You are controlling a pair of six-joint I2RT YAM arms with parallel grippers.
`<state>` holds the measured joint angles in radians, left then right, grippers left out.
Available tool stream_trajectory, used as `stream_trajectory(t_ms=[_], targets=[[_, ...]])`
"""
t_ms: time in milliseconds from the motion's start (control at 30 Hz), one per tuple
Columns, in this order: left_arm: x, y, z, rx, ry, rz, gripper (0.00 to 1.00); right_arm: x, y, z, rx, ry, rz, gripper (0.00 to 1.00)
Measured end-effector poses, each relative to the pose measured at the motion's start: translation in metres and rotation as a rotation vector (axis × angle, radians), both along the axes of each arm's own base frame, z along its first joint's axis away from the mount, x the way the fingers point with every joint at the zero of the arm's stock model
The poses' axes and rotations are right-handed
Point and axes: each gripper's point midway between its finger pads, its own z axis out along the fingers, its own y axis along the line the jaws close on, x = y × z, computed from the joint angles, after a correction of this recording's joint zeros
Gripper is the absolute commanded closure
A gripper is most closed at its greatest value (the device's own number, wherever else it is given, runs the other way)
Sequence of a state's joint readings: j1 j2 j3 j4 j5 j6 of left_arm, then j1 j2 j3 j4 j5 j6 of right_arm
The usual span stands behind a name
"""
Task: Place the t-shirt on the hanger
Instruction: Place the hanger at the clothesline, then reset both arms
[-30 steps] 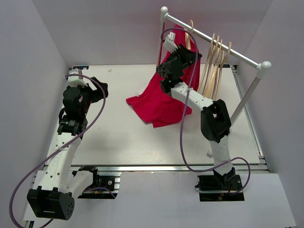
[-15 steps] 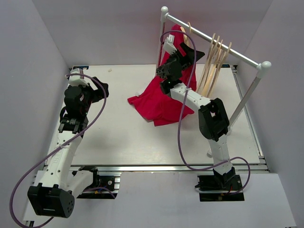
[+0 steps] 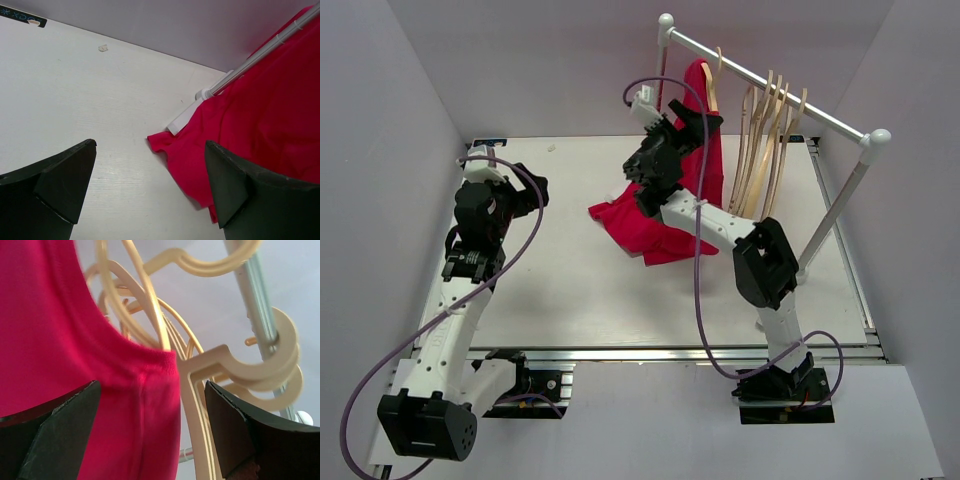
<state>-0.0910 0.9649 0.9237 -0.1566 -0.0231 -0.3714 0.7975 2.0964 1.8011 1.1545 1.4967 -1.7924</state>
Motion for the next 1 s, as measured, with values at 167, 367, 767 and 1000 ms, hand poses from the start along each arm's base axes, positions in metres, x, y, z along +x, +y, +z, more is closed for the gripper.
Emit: stream_trajectory(t_ms=[167, 367, 767, 1000], targets=[[-0.009, 0.004, 0.009, -0.003, -0.021, 0.019, 0.02, -0.024, 0.045, 0.003, 0.007, -0.003, 0.111, 0.11], [-0.024, 0.012, 0.018, -0.026, -0.034, 0.069, 0.02, -0.056, 0.1, -0.002, -0.008, 0.012, 0.251, 0.11], [-0.086, 0.029, 0.062, -0.107, -0.134, 0.154, 0.02, -0.125, 0.247, -0.118, 0.23, 0.51, 1.227, 0.11], [-0.115, 0.034, 0.085, -0.171, -0.187, 0.174, 0.02, -0.19, 0.228, -0.114, 0.906, 0.795, 1.354, 0.11]])
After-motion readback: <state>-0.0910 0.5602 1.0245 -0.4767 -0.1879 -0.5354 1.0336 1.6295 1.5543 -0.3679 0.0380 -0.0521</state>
